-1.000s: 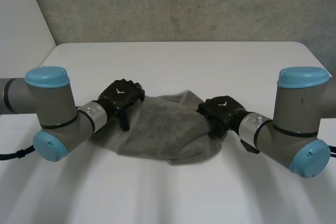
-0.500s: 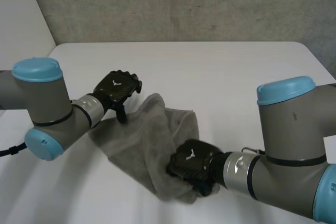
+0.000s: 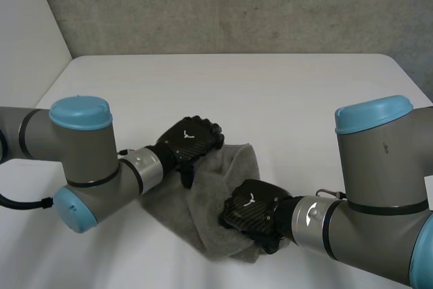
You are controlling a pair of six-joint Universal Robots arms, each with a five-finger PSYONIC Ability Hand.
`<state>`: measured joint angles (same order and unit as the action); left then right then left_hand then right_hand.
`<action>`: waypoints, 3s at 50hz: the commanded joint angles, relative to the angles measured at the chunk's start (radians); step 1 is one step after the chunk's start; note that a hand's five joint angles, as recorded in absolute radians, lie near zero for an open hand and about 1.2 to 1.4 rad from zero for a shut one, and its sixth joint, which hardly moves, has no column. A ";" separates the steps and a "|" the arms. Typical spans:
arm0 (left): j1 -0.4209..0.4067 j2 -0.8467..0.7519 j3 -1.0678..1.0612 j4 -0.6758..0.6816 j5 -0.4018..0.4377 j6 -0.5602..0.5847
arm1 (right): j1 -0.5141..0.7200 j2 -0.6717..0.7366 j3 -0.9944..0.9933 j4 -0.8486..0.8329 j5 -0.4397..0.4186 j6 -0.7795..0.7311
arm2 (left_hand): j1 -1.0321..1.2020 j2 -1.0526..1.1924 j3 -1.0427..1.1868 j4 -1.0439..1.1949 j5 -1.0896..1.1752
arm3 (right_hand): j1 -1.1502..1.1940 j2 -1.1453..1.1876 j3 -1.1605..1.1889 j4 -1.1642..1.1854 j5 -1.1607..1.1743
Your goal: Fold the towel.
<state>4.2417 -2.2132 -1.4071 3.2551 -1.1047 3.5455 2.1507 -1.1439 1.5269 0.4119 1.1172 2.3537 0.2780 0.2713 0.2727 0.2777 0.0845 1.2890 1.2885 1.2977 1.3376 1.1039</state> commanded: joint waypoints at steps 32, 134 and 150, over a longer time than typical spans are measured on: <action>0.035 0.155 0.297 0.207 -0.264 -0.142 | 0.000 0.056 -0.552 -0.616 0.415 0.455 | 1.118 1.125 1.124 1.119 1.137 | 0.091 0.091 0.082 0.042 0.101; -0.028 -0.250 0.361 -0.094 -0.142 0.056 | -0.181 0.404 -0.554 -0.107 0.219 0.085 | -0.038 -0.031 -0.033 -0.038 -0.019 | 0.107 0.108 0.099 0.059 0.118; -0.019 -0.174 0.373 -0.186 -0.156 0.092 | -0.198 0.259 -0.475 -0.130 0.181 0.107 | 1.118 1.125 1.124 1.119 1.137 | 0.107 0.108 0.099 0.059 0.118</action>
<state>4.2137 -2.4579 -1.0387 3.1091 -1.2513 3.6402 1.9561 -0.8181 1.0392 0.2833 1.3171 2.4437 1.2609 1.3181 1.3279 1.3538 1.1023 1.3029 1.3164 1.3256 1.3380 1.1616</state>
